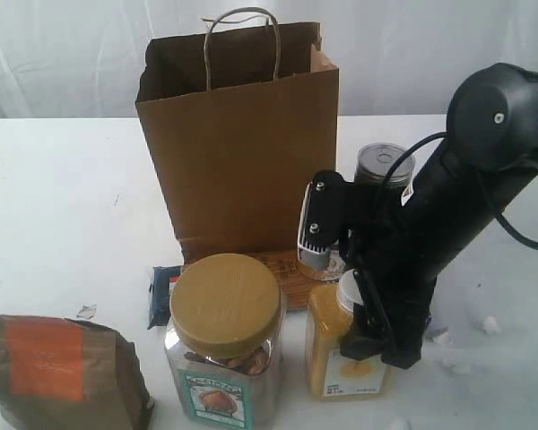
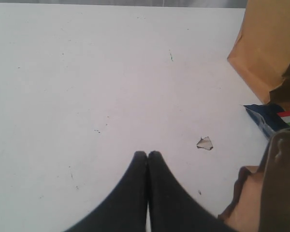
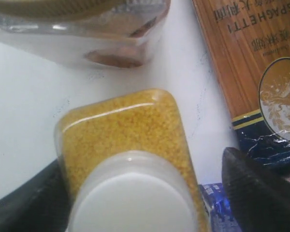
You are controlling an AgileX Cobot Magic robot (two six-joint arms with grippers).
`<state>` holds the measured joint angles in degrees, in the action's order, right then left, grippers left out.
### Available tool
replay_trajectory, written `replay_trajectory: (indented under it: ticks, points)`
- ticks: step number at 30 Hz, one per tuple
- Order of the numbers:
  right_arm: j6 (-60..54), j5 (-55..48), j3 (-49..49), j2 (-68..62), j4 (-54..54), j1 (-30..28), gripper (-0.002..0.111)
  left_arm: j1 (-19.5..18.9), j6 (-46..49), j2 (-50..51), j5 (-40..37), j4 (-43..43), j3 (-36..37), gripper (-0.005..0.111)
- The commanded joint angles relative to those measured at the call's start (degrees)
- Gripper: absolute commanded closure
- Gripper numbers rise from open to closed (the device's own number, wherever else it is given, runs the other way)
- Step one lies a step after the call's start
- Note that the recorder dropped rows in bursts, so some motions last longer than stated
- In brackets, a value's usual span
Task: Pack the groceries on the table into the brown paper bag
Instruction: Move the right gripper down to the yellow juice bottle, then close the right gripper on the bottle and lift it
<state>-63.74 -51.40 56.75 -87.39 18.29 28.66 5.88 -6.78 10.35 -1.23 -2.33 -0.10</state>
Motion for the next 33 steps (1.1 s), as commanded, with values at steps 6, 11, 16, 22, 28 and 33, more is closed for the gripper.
replay_trajectory:
  ticks: [6,11,16,22,28,33]
  points:
    - [-0.32,-6.25,-0.23,-0.26,0.29,0.3,0.055,0.01,-0.32,-0.32,-0.33,-0.58,0.1,0.107]
    - [-0.32,-6.34,-0.23,-0.26,0.29,0.3,0.063,0.01,-0.32,-0.32,-0.33,-0.58,0.1,0.107]
    - [-0.32,-5.88,-0.23,-0.26,0.29,0.3,0.095,0.01,-0.32,-0.32,-0.33,-0.58,0.1,0.107]
    - [1.3,-4.79,-0.06,-0.06,0.29,0.3,0.108,0.01,-0.32,-0.32,-0.33,-0.58,0.1,0.107]
    - [5.98,-4.89,3.36,2.87,0.29,0.3,0.108,0.01,-0.32,-0.32,-0.33,-0.58,0.1,0.107]
    - [12.97,-4.89,5.43,6.19,0.47,0.3,0.108,0.01,-0.32,-0.32,-0.33,-0.58,0.1,0.107]
